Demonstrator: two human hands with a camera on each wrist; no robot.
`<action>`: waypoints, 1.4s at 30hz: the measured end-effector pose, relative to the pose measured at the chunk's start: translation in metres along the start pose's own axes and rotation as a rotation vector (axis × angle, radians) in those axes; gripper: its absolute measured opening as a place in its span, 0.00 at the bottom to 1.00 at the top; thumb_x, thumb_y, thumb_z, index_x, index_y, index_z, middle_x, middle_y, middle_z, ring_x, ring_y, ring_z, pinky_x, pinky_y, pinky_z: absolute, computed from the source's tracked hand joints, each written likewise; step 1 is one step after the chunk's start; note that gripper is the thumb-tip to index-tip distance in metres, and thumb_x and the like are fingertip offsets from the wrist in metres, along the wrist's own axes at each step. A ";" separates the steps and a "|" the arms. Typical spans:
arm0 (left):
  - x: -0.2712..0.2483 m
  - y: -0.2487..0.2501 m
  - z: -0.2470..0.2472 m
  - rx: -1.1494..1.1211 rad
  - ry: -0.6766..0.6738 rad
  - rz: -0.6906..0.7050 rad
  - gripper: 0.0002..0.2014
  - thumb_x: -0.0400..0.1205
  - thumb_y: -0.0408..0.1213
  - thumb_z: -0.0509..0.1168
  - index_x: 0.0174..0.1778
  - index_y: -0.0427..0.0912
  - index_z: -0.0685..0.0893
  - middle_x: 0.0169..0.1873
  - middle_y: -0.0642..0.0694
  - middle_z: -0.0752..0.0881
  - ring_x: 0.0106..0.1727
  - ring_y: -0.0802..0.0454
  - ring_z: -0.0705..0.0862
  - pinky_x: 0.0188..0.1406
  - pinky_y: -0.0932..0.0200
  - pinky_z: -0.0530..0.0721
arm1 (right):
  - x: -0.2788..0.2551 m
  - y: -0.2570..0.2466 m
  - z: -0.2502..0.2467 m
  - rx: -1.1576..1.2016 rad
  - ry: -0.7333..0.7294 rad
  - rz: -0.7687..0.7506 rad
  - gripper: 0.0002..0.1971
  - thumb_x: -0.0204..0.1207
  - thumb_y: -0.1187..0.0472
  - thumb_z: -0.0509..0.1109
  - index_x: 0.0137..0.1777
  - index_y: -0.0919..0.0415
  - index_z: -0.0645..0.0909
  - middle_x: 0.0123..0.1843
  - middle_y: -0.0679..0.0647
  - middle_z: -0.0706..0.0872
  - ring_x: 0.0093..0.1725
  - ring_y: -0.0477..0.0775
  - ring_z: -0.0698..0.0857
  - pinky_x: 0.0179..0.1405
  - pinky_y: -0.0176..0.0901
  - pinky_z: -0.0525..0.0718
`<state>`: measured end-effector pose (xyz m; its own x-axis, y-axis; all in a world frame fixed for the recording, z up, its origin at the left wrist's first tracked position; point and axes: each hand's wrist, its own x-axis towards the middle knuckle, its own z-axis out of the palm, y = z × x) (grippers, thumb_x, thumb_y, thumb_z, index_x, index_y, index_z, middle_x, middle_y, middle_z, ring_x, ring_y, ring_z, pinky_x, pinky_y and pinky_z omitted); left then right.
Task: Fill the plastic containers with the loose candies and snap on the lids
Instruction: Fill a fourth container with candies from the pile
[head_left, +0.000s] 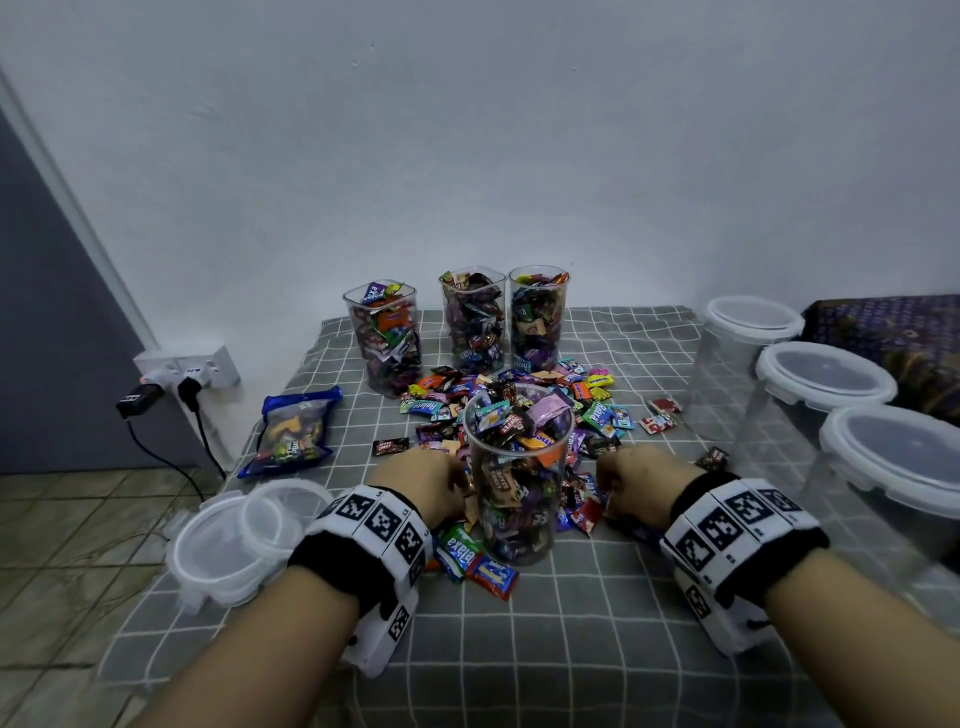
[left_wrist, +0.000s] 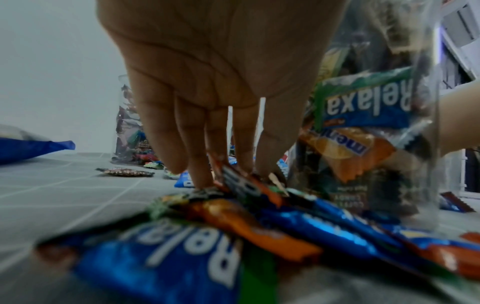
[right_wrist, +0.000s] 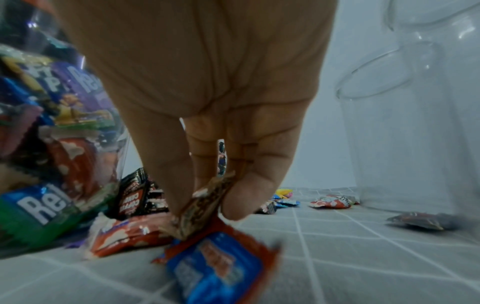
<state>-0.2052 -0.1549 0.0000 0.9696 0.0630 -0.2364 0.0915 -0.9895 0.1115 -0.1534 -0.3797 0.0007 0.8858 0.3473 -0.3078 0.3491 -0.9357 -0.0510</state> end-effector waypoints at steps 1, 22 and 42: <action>0.000 -0.001 0.000 -0.010 0.009 -0.009 0.13 0.79 0.45 0.65 0.60 0.56 0.82 0.56 0.52 0.86 0.58 0.50 0.83 0.53 0.56 0.83 | 0.000 0.000 0.000 0.004 0.011 -0.004 0.13 0.78 0.62 0.65 0.62 0.55 0.79 0.64 0.54 0.80 0.63 0.55 0.79 0.56 0.41 0.78; -0.002 -0.013 0.002 -0.144 0.195 -0.042 0.13 0.80 0.38 0.66 0.61 0.48 0.85 0.59 0.47 0.86 0.61 0.48 0.82 0.60 0.56 0.80 | -0.006 0.009 -0.004 0.241 0.345 -0.044 0.05 0.77 0.63 0.68 0.52 0.56 0.79 0.55 0.56 0.84 0.56 0.56 0.81 0.47 0.38 0.72; -0.029 -0.009 -0.046 -0.679 0.667 0.061 0.10 0.77 0.39 0.71 0.53 0.45 0.89 0.45 0.51 0.88 0.42 0.55 0.83 0.47 0.59 0.82 | -0.046 -0.039 -0.059 0.749 0.582 -0.487 0.03 0.74 0.58 0.72 0.44 0.49 0.81 0.31 0.43 0.76 0.35 0.47 0.76 0.41 0.55 0.79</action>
<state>-0.2232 -0.1416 0.0503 0.8875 0.2826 0.3640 -0.0546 -0.7199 0.6919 -0.1899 -0.3561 0.0732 0.7806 0.4853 0.3939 0.6032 -0.4195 -0.6784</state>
